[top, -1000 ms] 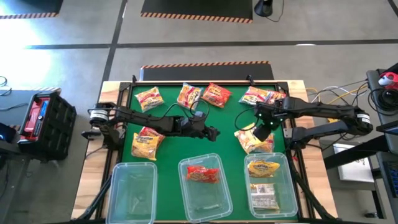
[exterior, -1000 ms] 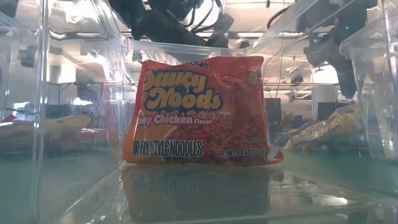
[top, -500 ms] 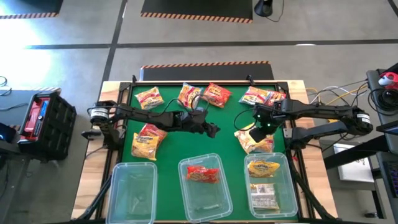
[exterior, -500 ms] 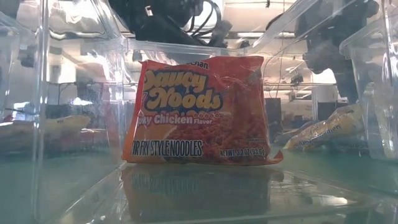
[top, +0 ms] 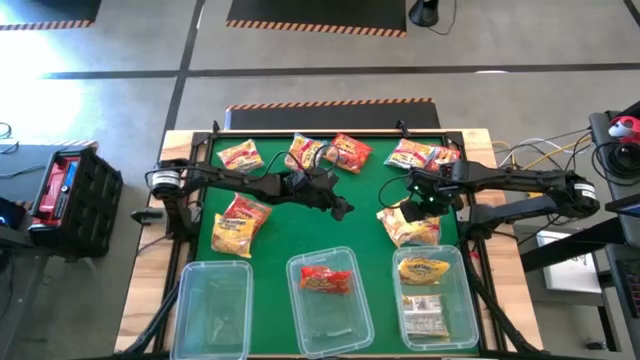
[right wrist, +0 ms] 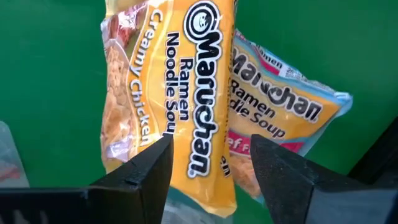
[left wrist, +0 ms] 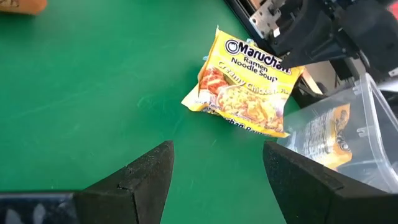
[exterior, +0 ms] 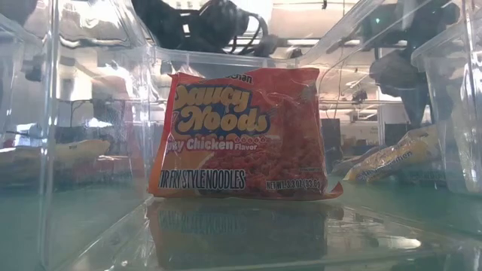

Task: Sort Maruchan noodles
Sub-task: Put the yellow noodle pack into the right transparent bin

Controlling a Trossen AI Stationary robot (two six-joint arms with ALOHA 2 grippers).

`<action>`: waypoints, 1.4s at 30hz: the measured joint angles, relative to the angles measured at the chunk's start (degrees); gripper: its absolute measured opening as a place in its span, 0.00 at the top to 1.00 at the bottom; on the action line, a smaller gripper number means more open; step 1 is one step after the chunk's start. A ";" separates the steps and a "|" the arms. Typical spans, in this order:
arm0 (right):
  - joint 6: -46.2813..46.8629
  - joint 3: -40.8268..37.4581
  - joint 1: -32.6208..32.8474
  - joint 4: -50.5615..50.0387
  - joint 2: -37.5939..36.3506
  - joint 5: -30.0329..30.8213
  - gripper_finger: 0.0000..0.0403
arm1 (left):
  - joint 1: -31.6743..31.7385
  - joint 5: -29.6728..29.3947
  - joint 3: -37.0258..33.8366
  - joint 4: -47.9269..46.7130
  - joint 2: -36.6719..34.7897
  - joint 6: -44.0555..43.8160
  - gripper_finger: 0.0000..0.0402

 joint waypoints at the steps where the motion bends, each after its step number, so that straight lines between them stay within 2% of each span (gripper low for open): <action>1: 0.28 0.00 0.00 0.01 -0.06 -0.28 0.49 | 0.08 0.02 0.00 0.00 0.07 0.77 0.42; 6: 0.85 -0.89 -0.57 -0.07 -0.12 -1.08 0.49 | 0.48 1.04 0.00 -0.11 0.17 5.10 0.42; 11: 3.60 -5.46 -1.52 2.46 -0.41 -4.29 0.49 | 1.50 3.05 0.00 -0.19 0.17 8.28 0.42; 16: 7.92 -10.42 -1.51 14.91 -1.96 -7.26 0.50 | 1.92 4.90 0.00 -0.37 0.17 10.13 0.42; 23: 16.00 -18.24 -1.51 39.65 -3.39 -8.23 0.50 | 1.93 5.53 0.00 -2.02 0.19 11.59 0.42; 26: 17.45 -20.17 -1.51 45.62 -2.58 -6.70 0.50 | 1.99 5.53 0.00 -2.06 0.36 12.05 0.42; 33: 16.84 -20.66 -1.51 47.07 -1.09 -0.39 0.50 | 2.29 5.67 0.00 -1.58 2.76 12.23 0.42; 42: 16.75 -20.33 -1.49 51.94 -0.98 2.19 0.50 | 2.95 11.33 0.00 7.09 6.90 7.87 0.42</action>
